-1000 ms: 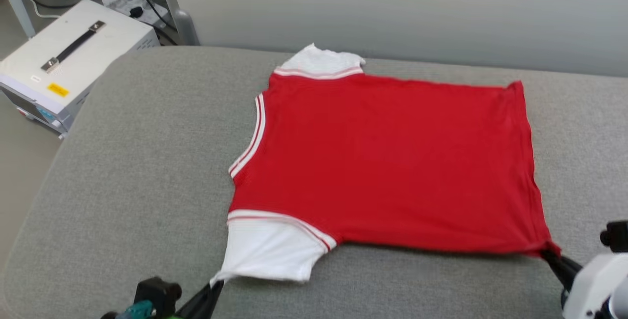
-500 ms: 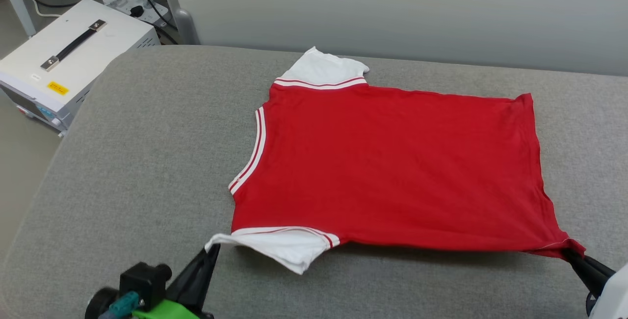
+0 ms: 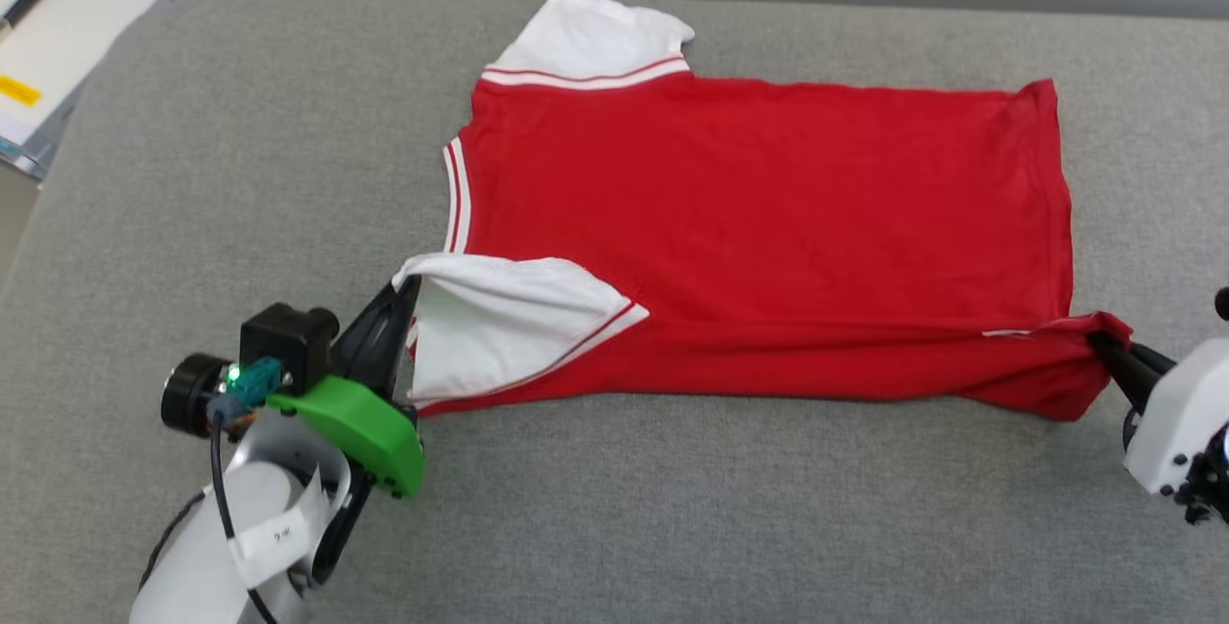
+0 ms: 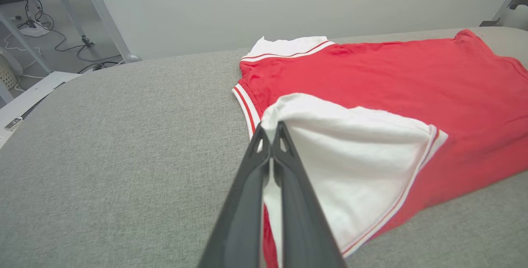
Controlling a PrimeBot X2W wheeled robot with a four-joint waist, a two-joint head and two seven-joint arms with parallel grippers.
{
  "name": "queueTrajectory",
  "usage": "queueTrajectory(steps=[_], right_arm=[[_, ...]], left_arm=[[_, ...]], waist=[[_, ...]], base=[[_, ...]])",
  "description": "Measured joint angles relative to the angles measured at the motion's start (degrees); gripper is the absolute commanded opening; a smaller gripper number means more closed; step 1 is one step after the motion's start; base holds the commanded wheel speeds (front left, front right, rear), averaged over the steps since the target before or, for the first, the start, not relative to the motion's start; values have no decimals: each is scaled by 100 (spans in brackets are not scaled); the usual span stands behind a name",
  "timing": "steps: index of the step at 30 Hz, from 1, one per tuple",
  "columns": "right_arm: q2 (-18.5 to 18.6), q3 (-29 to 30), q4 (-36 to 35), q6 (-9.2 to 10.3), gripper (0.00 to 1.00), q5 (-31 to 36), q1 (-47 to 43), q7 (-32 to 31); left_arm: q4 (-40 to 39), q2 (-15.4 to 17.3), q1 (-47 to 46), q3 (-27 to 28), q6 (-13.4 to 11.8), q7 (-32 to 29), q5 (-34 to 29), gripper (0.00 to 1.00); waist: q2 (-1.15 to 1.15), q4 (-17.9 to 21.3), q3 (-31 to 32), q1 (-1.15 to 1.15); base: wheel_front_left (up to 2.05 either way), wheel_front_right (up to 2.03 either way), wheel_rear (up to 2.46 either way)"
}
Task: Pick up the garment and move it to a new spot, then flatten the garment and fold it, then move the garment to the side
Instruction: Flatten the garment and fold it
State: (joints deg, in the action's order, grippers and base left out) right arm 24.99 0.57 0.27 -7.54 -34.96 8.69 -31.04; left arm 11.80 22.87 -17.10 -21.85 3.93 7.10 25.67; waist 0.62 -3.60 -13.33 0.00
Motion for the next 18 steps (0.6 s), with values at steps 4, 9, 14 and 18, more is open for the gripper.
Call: queueTrajectory(steps=[4,9,14,18], right_arm=[[-33,-130,336,0,0,126,335,-23],[-40,-332,751,0,0,267,684,-37],[-63,-511,1080,0,0,299,937,92],[-86,-571,1354,0,100,364,1034,336]], left_arm=[[454,-49,-410,-81,84,100,-146,0],[1093,-166,-870,-187,142,232,-175,0],[1739,-258,-1204,-219,187,356,-176,0],[2277,-435,-1347,-212,171,483,-174,100]], waist=[[0,50,-221,0],[0,125,-428,0],[0,193,-517,1],[0,198,-505,1]], base=[[0,0,0],[0,0,0],[0,0,0],[0,0,0]])
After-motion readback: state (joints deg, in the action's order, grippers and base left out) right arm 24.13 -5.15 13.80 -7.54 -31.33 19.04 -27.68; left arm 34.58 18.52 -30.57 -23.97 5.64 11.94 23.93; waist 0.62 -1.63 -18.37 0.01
